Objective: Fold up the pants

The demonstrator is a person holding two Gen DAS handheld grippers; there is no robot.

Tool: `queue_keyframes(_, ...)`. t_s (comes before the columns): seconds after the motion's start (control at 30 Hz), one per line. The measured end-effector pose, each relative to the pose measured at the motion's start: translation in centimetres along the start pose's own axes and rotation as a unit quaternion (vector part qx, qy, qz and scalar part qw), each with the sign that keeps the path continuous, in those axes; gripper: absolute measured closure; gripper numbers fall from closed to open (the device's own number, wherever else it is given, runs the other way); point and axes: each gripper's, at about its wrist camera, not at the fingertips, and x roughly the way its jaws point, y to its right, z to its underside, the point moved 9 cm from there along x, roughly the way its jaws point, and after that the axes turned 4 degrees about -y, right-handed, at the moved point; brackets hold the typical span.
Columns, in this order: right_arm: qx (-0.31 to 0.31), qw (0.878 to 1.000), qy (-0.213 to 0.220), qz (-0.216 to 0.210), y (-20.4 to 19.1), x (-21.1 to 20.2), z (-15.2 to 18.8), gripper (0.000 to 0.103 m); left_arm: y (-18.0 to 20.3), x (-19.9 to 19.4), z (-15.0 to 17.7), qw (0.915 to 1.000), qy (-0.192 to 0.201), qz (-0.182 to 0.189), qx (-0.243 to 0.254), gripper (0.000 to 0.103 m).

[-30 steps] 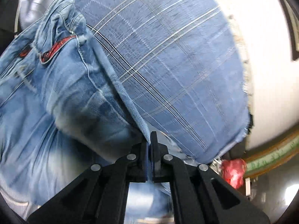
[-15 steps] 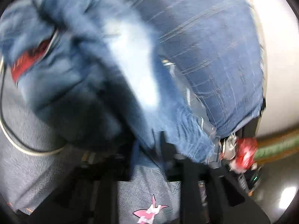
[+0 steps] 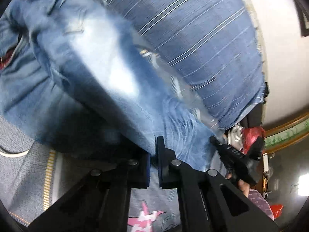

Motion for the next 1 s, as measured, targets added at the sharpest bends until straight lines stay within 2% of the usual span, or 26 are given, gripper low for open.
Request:
queue_keyframes(0.03, 0.0, 1.0, 0.027, -0.015, -0.4, -1.7, -1.2, 0.102, 0.9, -0.2, -0.2, 0.9999, 0.009, 0.013, 0.003, 0.098)
queue_keyframes(0.1, -0.008, 0.997, 0.079, -0.014, -0.9, -4.2, -3.7, 0.102, 2.7, -0.3, -0.6, 0.9987, 0.018, 0.048, 0.005, 0.098)
queue_keyframes(0.17, -0.007, 0.995, 0.101, -0.022, -0.8, -4.9, -5.1, 0.102, 4.1, 0.1, -0.8, 0.9982, 0.025, 0.049, 0.023, 0.098)
queue_keyframes(0.23, -0.004, 0.996, 0.089, -0.014, 0.2, -3.5, -5.6, 0.101, 3.8, 1.5, -0.6, 0.9991, 0.021, 0.021, 0.03, 0.098)
queue_keyframes(0.27, 0.007, 0.997, 0.074, -0.008, 1.0, -2.0, -5.4, 0.097, 3.0, 2.6, -0.3, 0.9997, 0.009, 0.006, 0.022, 0.098)
queue_keyframes(0.33, 0.039, 0.999, 0.006, 0.0, 3.8, 2.8, -3.9, 0.093, 0.6, 4.9, 0.4, 0.9993, -0.025, -0.026, -0.005, 0.098)
queue_keyframes(0.4, 0.069, 0.997, -0.041, -0.005, 5.5, 5.0, -2.7, 0.092, -1.0, 6.1, 1.1, 0.9977, -0.047, -0.045, -0.02, 0.098)
queue_keyframes(0.43, 0.083, 0.996, -0.035, -0.027, 5.5, 4.4, -2.7, 0.084, -1.2, 6.1, 1.2, 0.9974, -0.05, -0.046, -0.024, 0.098)
queue_keyframes(0.47, 0.086, 0.995, -0.016, -0.038, 5.4, 3.0, -2.9, 0.067, -1.2, 6.0, 1.3, 0.9975, -0.051, -0.045, -0.023, 0.098)
queue_keyframes(0.53, 0.08, 0.996, 0.019, -0.032, 5.5, 0.3, -2.8, 0.047, -0.6, 5.4, 1.1, 0.9981, -0.045, -0.041, -0.008, 0.096)
queue_keyframes(0.63, 0.069, 0.997, 0.03, 0.004, 6.3, -2.4, 0.5, 0.048, 0.2, 5.4, 1.3, 0.9981, -0.049, -0.038, -0.002, 0.095)
queue_keyframes(0.7, 0.085, 0.996, 0.013, 0.008, 7.2, -2.9, 3.2, 0.06, -0.1, 5.7, 1.5, 0.9977, -0.054, -0.041, -0.005, 0.095)
queue_keyframes(0.73, 0.094, 0.996, 0.006, 0.0, 7.5, -3.1, 3.8, 0.076, -0.2, 5.7, 1.6, 0.9976, -0.058, -0.039, -0.005, 0.095)
queue_keyframes(0.77, 0.102, 0.995, 0.002, -0.008, 7.8, -3.2, 4.3, 0.08, -0.1, 5.8, 1.6, 0.9975, -0.059, -0.039, -0.003, 0.095)
queue_keyframes(1.0, 0.062, 0.997, -0.029, 0.019, 6.0, -1.5, 5.2, 0.079, 0.2, 5.6, 1.6, 0.9978, -0.052, -0.041, 0.006, 0.095)
